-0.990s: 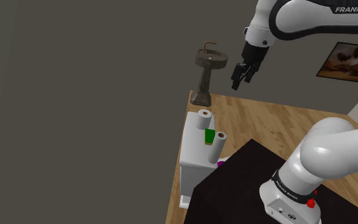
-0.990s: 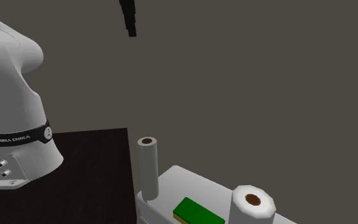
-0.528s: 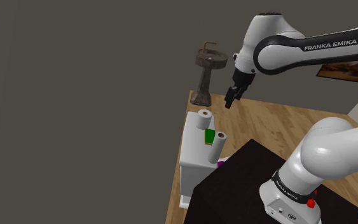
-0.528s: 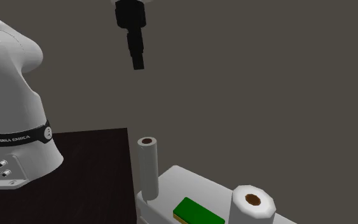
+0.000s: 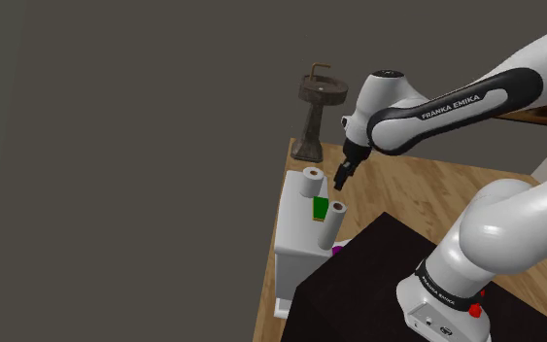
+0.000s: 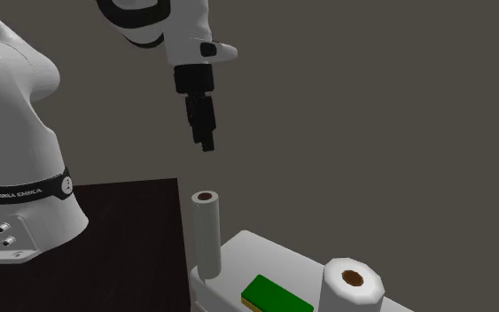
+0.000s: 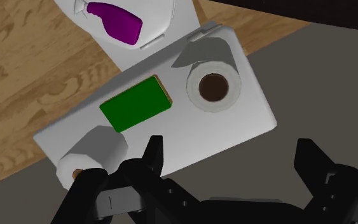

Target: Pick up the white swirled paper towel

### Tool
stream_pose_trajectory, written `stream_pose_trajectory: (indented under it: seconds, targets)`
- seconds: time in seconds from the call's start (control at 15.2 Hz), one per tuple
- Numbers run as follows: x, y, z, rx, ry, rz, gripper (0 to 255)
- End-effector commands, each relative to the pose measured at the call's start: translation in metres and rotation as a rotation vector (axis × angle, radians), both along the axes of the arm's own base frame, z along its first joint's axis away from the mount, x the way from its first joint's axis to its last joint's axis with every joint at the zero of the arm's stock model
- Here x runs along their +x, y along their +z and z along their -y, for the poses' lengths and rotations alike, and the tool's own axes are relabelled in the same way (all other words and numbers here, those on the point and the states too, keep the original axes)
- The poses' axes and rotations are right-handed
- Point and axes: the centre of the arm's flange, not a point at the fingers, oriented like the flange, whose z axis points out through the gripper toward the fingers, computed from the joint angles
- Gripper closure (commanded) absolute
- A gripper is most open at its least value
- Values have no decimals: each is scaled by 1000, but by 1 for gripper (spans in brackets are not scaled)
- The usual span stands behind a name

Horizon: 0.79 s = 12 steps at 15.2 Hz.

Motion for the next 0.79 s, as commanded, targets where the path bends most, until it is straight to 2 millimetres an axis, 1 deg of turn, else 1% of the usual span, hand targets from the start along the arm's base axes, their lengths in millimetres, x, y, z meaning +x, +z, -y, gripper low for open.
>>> stream_pose_trajectory:
  seconds: [0.0, 0.4, 0.73]
  targets:
    - [2, -26, 4, 2, 27, 1, 0]
    - [11, -104, 11, 6, 105, -5, 0]
    - [11, -130, 11, 6, 105, -5, 0]
